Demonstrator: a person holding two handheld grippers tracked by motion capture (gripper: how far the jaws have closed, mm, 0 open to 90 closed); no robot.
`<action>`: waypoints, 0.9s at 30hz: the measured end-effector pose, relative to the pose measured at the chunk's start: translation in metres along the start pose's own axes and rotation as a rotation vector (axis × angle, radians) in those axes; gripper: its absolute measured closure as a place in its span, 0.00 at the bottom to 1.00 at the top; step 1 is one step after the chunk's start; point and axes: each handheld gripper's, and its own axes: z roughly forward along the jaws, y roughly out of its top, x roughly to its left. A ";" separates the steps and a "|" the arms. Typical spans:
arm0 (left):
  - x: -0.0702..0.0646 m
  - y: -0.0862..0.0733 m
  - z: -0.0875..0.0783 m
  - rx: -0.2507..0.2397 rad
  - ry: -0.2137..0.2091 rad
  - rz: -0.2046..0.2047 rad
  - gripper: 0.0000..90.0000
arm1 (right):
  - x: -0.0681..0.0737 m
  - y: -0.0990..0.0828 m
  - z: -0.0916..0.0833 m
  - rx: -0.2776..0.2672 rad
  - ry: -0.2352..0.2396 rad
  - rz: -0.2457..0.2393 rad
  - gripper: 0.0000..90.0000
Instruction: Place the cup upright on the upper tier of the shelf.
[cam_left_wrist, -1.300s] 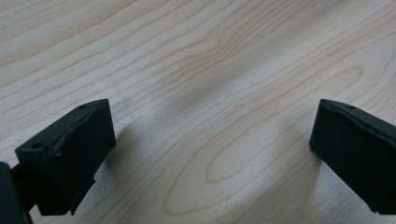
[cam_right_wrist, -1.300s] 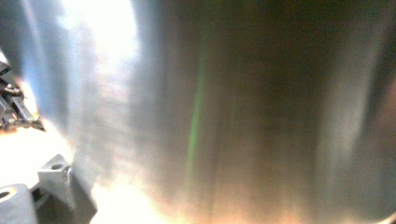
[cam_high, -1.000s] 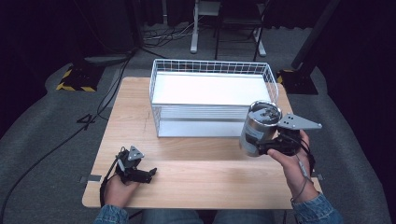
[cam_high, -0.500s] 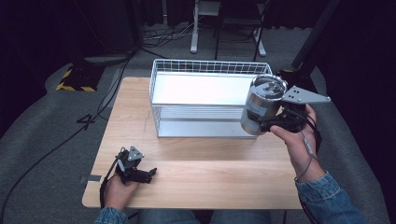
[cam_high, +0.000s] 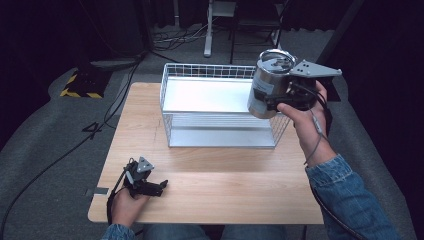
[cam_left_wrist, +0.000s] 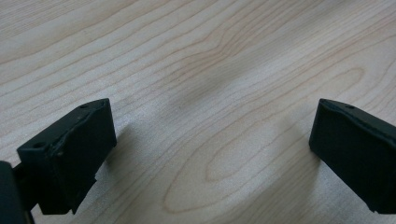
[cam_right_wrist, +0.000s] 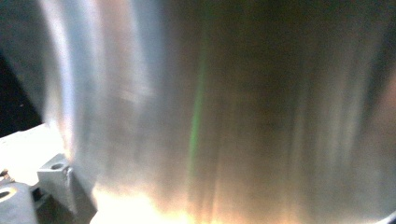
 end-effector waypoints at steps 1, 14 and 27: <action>0.000 0.000 0.000 0.000 0.000 -0.001 0.01 | -0.001 0.002 0.003 -0.002 -0.004 0.000 0.04; 0.000 0.000 0.000 0.001 -0.001 0.001 0.01 | -0.011 0.017 0.054 -0.017 -0.034 0.056 0.04; 0.001 0.001 0.000 0.002 0.002 0.009 0.01 | -0.019 0.011 0.100 -0.032 -0.068 0.114 0.04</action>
